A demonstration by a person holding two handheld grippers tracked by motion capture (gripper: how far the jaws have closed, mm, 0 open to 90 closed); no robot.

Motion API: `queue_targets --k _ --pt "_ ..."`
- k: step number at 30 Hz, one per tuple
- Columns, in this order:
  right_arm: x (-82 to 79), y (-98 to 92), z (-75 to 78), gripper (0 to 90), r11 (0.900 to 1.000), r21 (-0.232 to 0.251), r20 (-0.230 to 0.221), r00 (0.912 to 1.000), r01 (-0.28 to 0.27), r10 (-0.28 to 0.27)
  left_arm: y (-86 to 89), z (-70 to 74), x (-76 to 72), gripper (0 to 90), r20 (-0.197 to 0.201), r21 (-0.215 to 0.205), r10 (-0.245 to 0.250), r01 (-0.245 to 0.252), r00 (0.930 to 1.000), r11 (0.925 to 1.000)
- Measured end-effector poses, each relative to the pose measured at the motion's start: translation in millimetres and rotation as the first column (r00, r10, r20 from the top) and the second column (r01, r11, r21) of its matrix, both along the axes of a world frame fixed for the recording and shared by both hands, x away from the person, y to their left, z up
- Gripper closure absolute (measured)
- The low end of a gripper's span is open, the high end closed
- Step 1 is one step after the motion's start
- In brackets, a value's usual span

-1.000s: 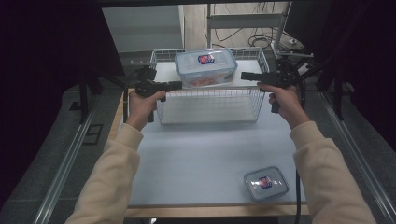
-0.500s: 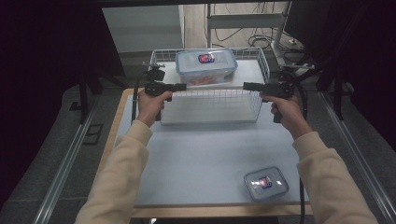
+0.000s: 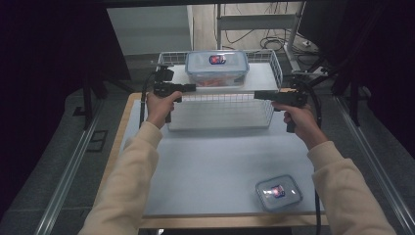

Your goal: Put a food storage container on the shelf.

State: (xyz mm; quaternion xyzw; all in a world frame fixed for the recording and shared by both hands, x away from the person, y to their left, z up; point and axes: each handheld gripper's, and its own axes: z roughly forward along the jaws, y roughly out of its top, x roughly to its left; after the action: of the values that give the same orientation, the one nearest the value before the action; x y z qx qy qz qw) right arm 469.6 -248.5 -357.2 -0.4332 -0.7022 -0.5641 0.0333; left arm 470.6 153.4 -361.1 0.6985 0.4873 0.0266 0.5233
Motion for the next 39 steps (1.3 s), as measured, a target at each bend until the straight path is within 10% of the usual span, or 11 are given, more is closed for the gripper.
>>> queue_targets --k 12,22,39 --pt "-19.1 -4.9 -6.1 40.5 1.0 0.009 0.01 0.9999 -0.012 0.012 5.3 -8.7 -40.1 89.7 0.013 -0.06 -0.046 0.047 0.9988 0.9971" --pt "-44.3 -3.9 -20.6 40.4 0.996 -0.081 0.035 0.9987 -0.034 0.037 10.7 -23.4 -76.4 89.3 0.053 -0.047 -0.05 0.052 0.9974 0.9975" --pt "-85.7 -27.7 -69.8 38.8 0.994 -0.102 -0.033 0.9992 -0.027 0.024 18.6 -94.0 -141.6 86.5 0.02 -0.073 -0.08 0.081 0.9966 0.9941"
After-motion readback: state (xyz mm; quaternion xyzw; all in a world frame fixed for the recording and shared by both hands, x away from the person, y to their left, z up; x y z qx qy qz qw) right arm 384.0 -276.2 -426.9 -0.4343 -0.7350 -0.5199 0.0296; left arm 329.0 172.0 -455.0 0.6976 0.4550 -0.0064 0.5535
